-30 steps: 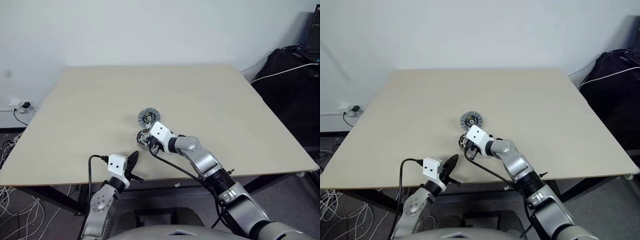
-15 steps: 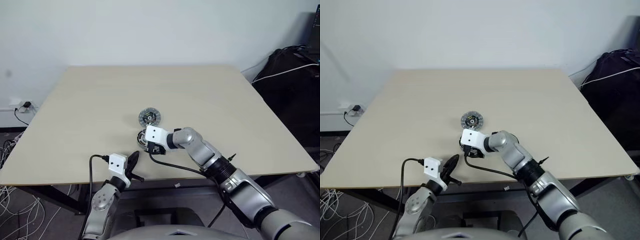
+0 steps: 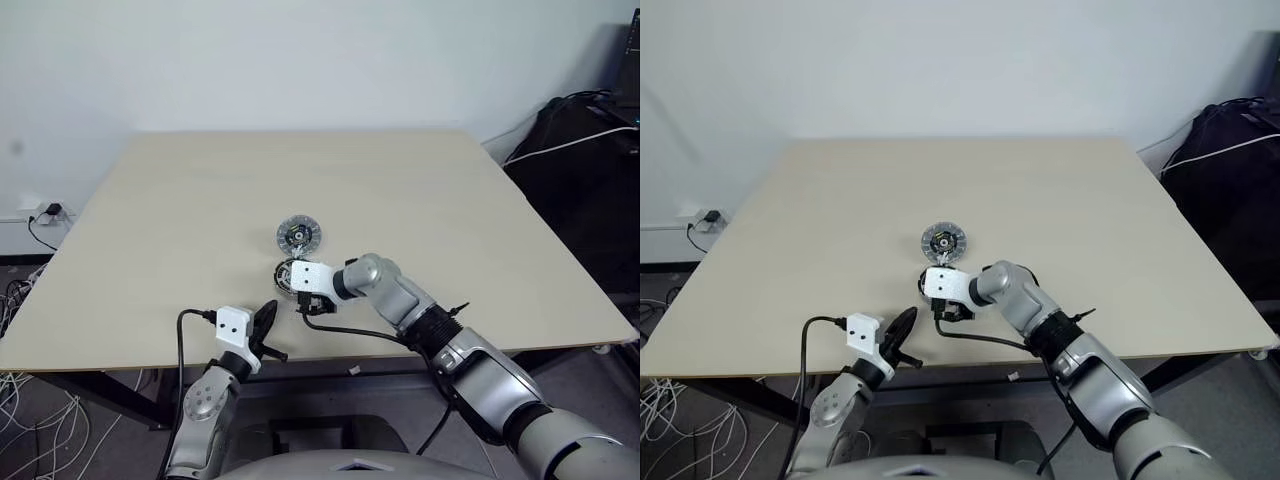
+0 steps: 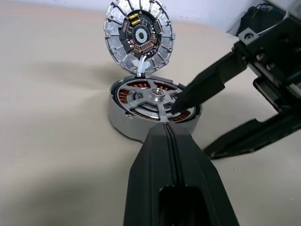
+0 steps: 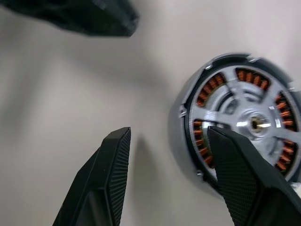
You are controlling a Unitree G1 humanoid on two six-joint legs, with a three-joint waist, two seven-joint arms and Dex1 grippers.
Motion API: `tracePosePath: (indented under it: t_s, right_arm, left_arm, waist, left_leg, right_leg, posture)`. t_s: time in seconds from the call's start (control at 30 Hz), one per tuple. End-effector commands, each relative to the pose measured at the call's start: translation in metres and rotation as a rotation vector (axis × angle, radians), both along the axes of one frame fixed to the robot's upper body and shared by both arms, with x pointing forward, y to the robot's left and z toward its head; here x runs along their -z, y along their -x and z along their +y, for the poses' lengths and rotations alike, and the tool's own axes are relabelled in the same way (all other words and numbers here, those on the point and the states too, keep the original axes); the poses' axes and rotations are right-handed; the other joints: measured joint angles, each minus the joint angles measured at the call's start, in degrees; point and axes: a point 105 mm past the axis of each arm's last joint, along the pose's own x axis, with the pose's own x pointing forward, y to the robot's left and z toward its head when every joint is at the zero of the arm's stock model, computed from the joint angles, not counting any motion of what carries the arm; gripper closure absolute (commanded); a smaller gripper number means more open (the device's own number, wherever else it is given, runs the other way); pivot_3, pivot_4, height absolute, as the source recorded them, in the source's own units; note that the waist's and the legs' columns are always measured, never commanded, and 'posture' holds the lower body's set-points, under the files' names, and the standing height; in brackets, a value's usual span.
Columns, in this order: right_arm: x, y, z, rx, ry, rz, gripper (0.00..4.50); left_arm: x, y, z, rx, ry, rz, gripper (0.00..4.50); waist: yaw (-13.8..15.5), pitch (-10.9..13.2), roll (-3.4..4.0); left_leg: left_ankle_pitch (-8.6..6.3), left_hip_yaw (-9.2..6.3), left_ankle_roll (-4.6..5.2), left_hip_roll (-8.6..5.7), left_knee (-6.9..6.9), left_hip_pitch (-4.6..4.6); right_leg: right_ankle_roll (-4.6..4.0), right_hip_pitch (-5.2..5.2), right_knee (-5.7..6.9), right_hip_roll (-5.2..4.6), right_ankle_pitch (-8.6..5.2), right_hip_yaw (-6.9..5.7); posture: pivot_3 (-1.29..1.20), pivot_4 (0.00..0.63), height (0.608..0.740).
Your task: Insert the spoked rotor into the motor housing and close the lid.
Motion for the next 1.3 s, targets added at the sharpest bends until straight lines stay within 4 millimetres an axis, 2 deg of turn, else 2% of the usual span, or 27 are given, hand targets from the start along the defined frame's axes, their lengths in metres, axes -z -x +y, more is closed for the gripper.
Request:
tracePosePath:
  t_s: [0.03,0.17,0.2,0.27,0.47,0.5,0.77,0.97,1.3]
  right_arm:
    - [-0.013,-0.008,0.004,-0.032,0.003,-0.05,1.69]
    - [-0.012,-0.009,0.003,-0.033,0.008,-0.048,1.69]
    - [-0.012,-0.009,0.003,-0.032,0.012,-0.048,1.88]
    - [-0.011,-0.01,0.002,-0.029,0.018,-0.051,2.32]
    - [-0.011,-0.012,0.001,-0.03,0.024,-0.054,4.24]
    - [-0.011,-0.012,0.001,-0.03,0.025,-0.054,4.41]
    - [-0.012,-0.012,0.0,-0.012,0.014,-0.069,4.42]
    - [-0.027,-0.015,-0.001,0.082,-0.054,-0.106,4.42]
    - [-0.044,0.0,-0.03,0.181,-0.06,-0.102,4.42]
  left_arm:
    - [-0.01,-0.003,-0.002,-0.007,0.025,-0.043,4.5]
    - [-0.01,-0.004,-0.002,-0.013,0.031,-0.044,4.5]
    - [-0.01,-0.004,-0.002,-0.013,0.032,-0.044,4.5]
    - [-0.01,-0.004,-0.002,-0.014,0.033,-0.044,4.5]
    - [-0.011,-0.004,-0.003,-0.016,0.038,-0.043,4.5]
    - [-0.011,-0.004,-0.003,-0.015,0.038,-0.043,4.5]
    - [-0.011,-0.004,-0.005,-0.009,0.036,-0.042,4.5]
    - [-0.011,-0.003,-0.006,-0.005,0.036,-0.036,4.5]
    - [-0.01,-0.004,-0.006,-0.001,0.044,-0.026,4.5]
  waist:
    - [0.0,0.0,0.0]
    - [0.0,0.0,0.0]
    - [0.0,0.0,0.0]
    - [-0.01,0.0,0.0]
    - [0.03,-0.02,0.02]
    - [0.0,-0.01,0.02]
    - [0.01,-0.01,0.02]
    - [0.04,-0.01,0.02]
    - [0.1,0.02,0.0]
  left_leg:
    - [0.0,0.0,0.0,0.0,0.0,0.0]
    - [0.0,0.0,-0.01,0.0,0.0,0.01]
    - [0.0,0.0,-0.01,0.0,0.0,0.01]
    - [0.0,0.0,-0.01,0.0,0.0,0.01]
    - [0.0,0.0,-0.01,0.0,0.0,0.01]
    - [0.0,-0.01,-0.01,0.0,0.0,0.01]
    - [0.01,0.0,-0.01,0.0,0.0,0.02]
    - [0.01,0.0,-0.01,0.0,0.0,0.01]
    - [-0.02,-0.04,0.01,-0.01,0.0,-0.19]
  right_leg:
    - [0.0,0.0,0.0,0.0,0.0,0.0]
    - [0.0,0.01,0.01,0.0,0.0,0.0]
    - [0.0,0.0,0.01,0.0,0.0,0.0]
    - [0.0,0.01,0.01,0.0,0.0,0.0]
    - [0.0,0.0,0.01,0.0,0.0,0.0]
    - [0.0,0.01,0.01,0.0,0.0,-0.01]
    - [-0.01,0.02,0.02,0.0,0.0,0.0]
    - [-0.02,0.0,0.02,0.0,-0.01,0.0]
    - [-0.02,-0.15,-0.05,-0.01,-0.01,-0.02]
  posture:
    - [0.0,0.0,0.74]
    - [0.0,0.0,0.74]
    - [0.0,0.0,0.74]
    - [0.0,0.0,0.74]
    - [0.0,0.0,0.74]
    - [0.0,0.0,0.74]
    - [0.0,0.0,0.74]
    - [0.0,0.0,0.74]
    - [0.0,0.0,0.74]
